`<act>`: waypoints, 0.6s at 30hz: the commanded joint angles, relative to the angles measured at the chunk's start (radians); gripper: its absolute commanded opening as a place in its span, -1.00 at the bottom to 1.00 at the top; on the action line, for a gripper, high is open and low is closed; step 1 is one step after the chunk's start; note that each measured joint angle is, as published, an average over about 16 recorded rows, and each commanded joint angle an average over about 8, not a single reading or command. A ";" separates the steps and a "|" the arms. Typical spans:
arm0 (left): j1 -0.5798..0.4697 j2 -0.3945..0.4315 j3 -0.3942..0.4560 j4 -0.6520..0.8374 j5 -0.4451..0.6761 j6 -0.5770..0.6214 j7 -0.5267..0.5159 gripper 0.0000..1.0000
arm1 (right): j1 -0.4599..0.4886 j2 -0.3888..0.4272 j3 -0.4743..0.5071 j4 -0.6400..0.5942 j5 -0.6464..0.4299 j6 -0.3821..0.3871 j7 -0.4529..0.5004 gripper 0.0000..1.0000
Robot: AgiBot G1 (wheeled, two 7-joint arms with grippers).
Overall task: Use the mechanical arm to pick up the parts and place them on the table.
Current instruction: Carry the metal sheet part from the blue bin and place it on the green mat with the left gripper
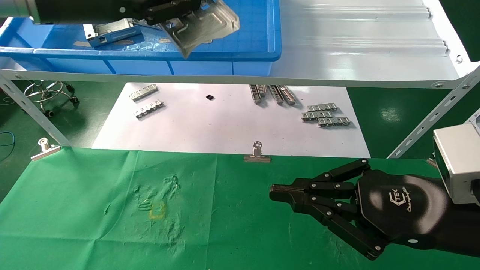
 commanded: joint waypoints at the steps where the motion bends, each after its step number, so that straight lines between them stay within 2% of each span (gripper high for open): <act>1: 0.002 -0.029 -0.004 -0.007 -0.008 0.070 0.040 -1.00 | 0.000 0.000 0.000 0.000 0.000 0.000 0.000 -1.00; 5: 0.014 -0.076 -0.008 -0.020 -0.022 0.195 0.133 -1.00 | 0.000 0.000 0.000 0.000 0.000 0.000 0.000 -1.00; 9: 0.043 -0.115 -0.002 -0.054 -0.035 0.271 0.229 -1.00 | 0.000 0.000 0.000 0.000 0.000 0.000 0.000 -1.00; 18: 0.196 -0.221 0.093 -0.256 -0.112 0.292 0.351 -1.00 | 0.000 0.000 0.000 0.000 0.000 0.000 0.000 -1.00</act>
